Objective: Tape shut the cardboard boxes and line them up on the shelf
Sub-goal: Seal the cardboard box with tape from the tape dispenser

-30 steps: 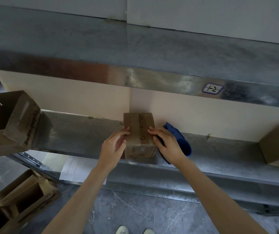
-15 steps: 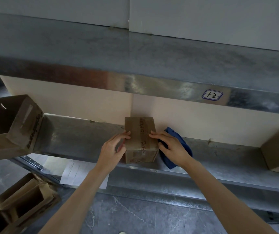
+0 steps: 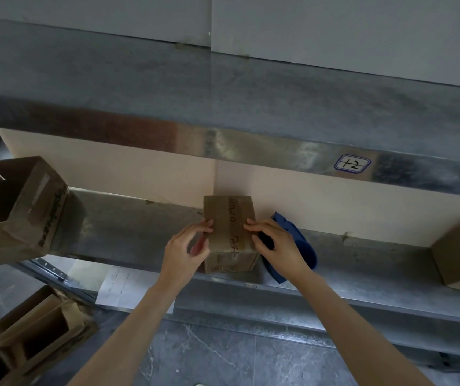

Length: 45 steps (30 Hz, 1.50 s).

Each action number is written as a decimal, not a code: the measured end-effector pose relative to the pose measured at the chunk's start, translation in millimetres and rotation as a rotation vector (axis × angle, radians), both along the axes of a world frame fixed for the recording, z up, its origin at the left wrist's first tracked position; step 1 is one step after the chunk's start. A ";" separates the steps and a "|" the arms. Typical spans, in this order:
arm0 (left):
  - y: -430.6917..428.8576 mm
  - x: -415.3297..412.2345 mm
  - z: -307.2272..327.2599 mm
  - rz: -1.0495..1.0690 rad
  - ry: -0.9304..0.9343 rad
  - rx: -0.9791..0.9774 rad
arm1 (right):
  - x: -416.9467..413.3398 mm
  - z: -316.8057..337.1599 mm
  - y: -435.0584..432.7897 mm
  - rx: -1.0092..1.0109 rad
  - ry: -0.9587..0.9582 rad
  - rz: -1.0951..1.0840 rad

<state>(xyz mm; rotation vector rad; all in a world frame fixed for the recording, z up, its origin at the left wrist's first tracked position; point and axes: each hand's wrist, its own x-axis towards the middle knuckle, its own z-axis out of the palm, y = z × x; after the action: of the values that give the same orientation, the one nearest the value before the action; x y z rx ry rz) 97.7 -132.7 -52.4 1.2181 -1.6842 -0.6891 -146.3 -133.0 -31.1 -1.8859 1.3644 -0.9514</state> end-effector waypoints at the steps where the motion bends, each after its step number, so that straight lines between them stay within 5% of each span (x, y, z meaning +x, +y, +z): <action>1: 0.4 -0.7 0.2 0.006 -0.007 0.001 | 0.5 0.3 -0.7 0.002 0.004 -0.005; 12: -1.8 23.2 17.2 -0.141 -0.255 0.059 | 1.7 10.5 6.8 -0.044 0.218 0.044; 18: -4.8 52.3 14.5 -0.068 -0.236 0.027 | 12.4 19.8 14.9 -0.051 0.295 0.233; 23: 5.8 50.3 3.9 0.126 -0.182 0.025 | 36.0 20.8 16.5 -0.175 0.307 0.095; 28: 23.6 28.6 1.7 0.090 0.030 0.056 | 54.1 22.1 16.3 -0.241 0.360 0.050; 35: 26.2 19.8 2.3 0.052 -0.018 0.176 | 24.9 17.3 2.0 0.054 0.290 0.036; 45: -1.8 16.6 14.2 -0.067 -0.066 0.255 | 24.8 8.9 19.3 -0.058 0.238 -0.055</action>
<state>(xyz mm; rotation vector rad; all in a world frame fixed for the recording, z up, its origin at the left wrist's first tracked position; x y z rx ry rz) 114.3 -134.5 -38.3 1.3784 -1.7364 -0.9362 -121.5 -113.7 -22.2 -2.0681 1.5470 -0.8206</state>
